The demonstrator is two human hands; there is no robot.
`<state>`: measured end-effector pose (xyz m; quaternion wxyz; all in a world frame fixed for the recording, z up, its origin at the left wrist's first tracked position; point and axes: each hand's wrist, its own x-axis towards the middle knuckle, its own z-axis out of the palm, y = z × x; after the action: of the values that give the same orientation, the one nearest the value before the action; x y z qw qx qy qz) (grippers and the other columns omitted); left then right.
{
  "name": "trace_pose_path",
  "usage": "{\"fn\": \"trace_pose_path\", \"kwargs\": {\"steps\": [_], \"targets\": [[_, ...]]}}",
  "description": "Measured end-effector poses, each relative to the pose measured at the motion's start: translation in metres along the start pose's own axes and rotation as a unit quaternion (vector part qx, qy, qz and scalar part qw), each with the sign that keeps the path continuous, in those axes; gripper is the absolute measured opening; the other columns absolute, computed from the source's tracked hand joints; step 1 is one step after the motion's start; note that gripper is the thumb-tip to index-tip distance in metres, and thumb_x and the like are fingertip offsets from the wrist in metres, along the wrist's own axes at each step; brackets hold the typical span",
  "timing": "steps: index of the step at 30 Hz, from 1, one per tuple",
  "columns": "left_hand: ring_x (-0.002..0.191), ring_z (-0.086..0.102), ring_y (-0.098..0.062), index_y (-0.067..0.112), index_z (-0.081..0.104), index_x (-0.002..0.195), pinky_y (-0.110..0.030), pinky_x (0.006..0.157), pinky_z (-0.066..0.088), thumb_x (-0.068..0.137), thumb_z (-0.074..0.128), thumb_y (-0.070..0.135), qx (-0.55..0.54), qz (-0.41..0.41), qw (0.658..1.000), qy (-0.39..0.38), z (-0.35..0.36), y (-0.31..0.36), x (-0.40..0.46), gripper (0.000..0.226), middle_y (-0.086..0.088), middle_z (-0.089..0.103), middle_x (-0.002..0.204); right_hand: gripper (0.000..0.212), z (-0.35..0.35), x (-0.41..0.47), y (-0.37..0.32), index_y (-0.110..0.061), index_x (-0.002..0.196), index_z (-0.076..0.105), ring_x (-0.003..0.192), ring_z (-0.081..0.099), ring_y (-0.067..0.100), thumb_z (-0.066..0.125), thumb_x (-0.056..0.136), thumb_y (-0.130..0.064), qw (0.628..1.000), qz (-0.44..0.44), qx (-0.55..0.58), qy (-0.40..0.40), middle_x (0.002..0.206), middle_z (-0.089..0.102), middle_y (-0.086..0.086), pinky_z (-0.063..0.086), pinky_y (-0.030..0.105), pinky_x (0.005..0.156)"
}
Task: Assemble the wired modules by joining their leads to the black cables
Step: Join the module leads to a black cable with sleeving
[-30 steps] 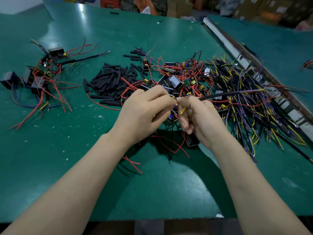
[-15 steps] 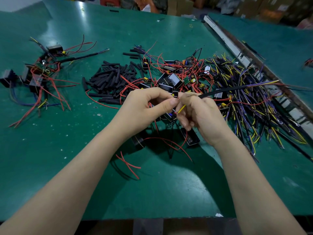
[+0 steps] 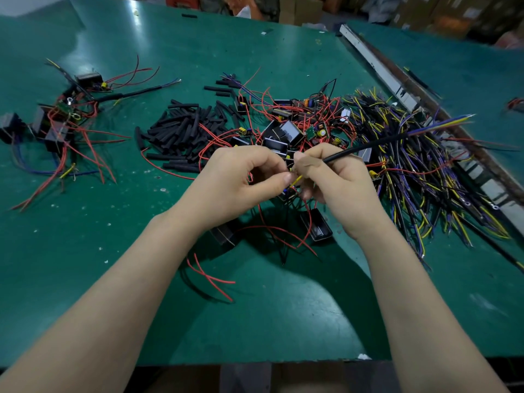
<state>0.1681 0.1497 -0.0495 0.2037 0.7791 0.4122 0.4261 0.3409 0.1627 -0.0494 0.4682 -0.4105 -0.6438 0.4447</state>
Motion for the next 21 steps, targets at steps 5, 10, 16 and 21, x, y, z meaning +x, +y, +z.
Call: {"fn": "trace_pose_path", "kwargs": {"steps": [5, 10, 16, 21], "targets": [[0.071, 0.054, -0.012, 0.009, 0.067, 0.082, -0.02, 0.064, 0.043, 0.085, 0.065, 0.018, 0.048, 0.031, 0.998, -0.006, 0.0, -0.003, 0.001, 0.01, 0.003, 0.061, 0.072, 0.027, -0.004, -0.001, 0.0, -0.02, 0.068, 0.058, 0.044, 0.05, 0.006, 0.06, 0.094, -0.018, 0.998, 0.043, -0.037, -0.022, 0.053, 0.059, -0.007, 0.037, 0.01, 0.046], [0.069, 0.048, -0.017, 0.009, 0.06, 0.079, -0.035, 0.062, 0.046, 0.082, 0.053, 0.023, 0.175, 0.057, 0.983, 0.022, 0.008, -0.002, -0.003, 0.015, 0.006, 0.051, 0.074, 0.026, 0.0, -0.001, 0.007, -0.025, 0.069, 0.057, 0.05, 0.051, 0.009, 0.058, 0.094, -0.032, 0.989, 0.037, -0.142, -0.016, 0.057, 0.052, -0.002, 0.047, 0.037, 0.06], [0.071, 0.054, -0.027, 0.009, 0.062, 0.077, -0.036, 0.054, 0.042, 0.083, 0.055, 0.022, 0.28, 0.079, 0.954, 0.072, 0.011, 0.004, -0.006, 0.016, -0.004, 0.058, 0.072, 0.029, 0.003, -0.002, 0.006, -0.027, 0.064, 0.054, 0.048, 0.055, 0.008, 0.055, 0.093, -0.03, 0.985, 0.045, -0.167, 0.014, 0.046, 0.053, -0.006, 0.044, 0.032, 0.063], [0.079, 0.055, -0.025, 0.01, 0.066, 0.082, -0.035, 0.061, 0.041, 0.087, 0.053, 0.027, 0.266, 0.012, 0.962, 0.063, 0.013, 0.005, -0.006, 0.022, -0.002, 0.062, 0.076, 0.027, 0.005, -0.002, 0.002, -0.022, 0.069, 0.06, 0.049, 0.052, 0.009, 0.056, 0.095, -0.028, 0.99, 0.037, -0.135, 0.023, 0.051, 0.052, -0.009, 0.046, 0.029, 0.059]]}}
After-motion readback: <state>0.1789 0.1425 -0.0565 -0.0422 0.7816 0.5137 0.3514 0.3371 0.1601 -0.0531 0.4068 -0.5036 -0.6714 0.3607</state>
